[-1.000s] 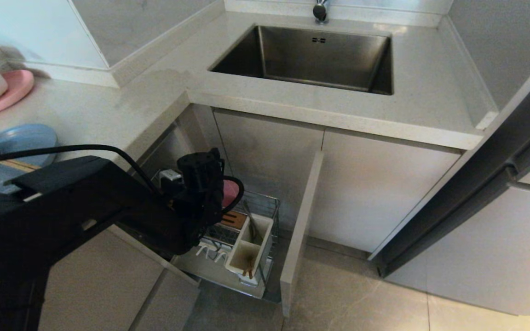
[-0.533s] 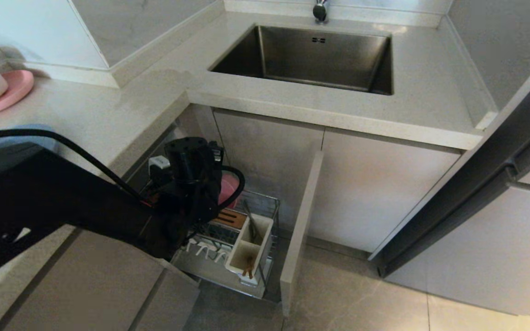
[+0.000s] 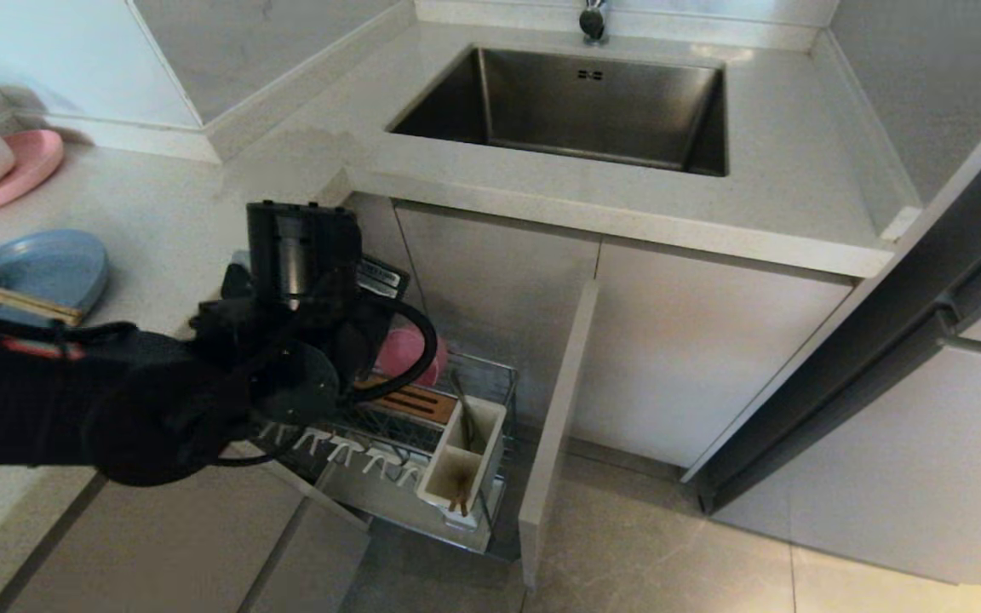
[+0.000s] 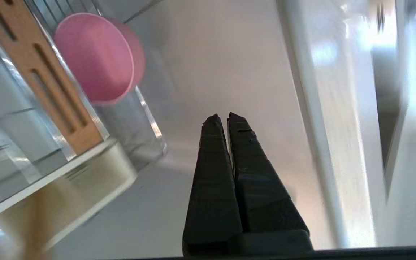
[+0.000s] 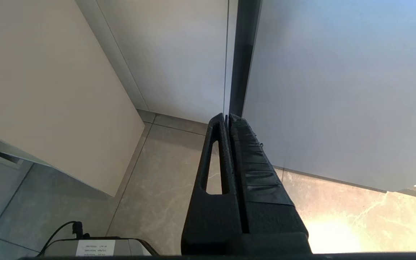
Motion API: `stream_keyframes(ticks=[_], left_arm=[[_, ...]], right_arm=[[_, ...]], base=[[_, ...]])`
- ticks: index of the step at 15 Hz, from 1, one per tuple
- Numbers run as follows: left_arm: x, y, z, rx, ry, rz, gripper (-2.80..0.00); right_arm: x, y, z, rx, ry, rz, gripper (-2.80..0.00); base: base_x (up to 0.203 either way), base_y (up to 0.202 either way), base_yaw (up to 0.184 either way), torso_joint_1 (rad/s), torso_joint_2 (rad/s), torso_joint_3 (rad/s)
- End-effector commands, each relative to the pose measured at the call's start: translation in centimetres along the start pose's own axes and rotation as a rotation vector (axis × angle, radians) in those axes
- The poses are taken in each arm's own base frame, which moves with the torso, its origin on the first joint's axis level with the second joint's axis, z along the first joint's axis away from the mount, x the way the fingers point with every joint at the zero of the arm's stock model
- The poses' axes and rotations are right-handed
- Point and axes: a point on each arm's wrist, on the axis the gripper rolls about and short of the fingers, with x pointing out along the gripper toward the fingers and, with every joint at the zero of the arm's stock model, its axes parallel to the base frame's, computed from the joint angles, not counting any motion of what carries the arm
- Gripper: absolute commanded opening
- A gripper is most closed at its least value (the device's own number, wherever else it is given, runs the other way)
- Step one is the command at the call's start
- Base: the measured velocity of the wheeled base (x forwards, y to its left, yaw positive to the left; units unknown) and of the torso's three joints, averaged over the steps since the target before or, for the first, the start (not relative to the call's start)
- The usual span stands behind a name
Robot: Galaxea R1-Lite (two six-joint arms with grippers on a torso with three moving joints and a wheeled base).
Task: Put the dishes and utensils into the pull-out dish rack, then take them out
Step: Pick up the chopsticks and place it in the cupboard
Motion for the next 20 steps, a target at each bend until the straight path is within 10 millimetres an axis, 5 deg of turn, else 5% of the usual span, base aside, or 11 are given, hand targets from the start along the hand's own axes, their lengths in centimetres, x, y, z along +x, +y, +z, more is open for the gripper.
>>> stream_keyframes(ticks=[1,6,9,15,20], left_arm=[[-3.6,-1.8,1.7,0.028,0.010,-0.058,-2.80],[-9.8,-4.5,5.2,0.448,-0.080,-0.136,-2.80],[-10.8,-6.0,9.5,0.685,-0.229,-0.119,-2.80],[-8.2,-7.3,20.4,0.699,-0.568,0.179,-2.80],[-2.8,-4.5,24.9,0.558,-0.556,0.415,-2.80]], right_arm=[[0.0,0.0,0.0,0.000,0.000,0.000,-2.80],[0.0,0.0,0.0,0.000,-0.001,0.000,-2.80],[0.0,0.0,0.0,0.000,0.000,0.000,-2.80],[0.0,0.0,0.0,0.000,0.001,0.000,-2.80],[0.0,0.0,0.0,0.000,-0.001,0.000,-2.80]], base=[[0.000,0.000,0.000,0.000,0.00,0.000],[0.000,0.000,0.000,0.000,0.00,0.000],[0.000,0.000,0.000,0.000,0.00,0.000],[0.000,0.000,0.000,0.000,0.00,0.000],[0.000,0.000,0.000,0.000,0.00,0.000]])
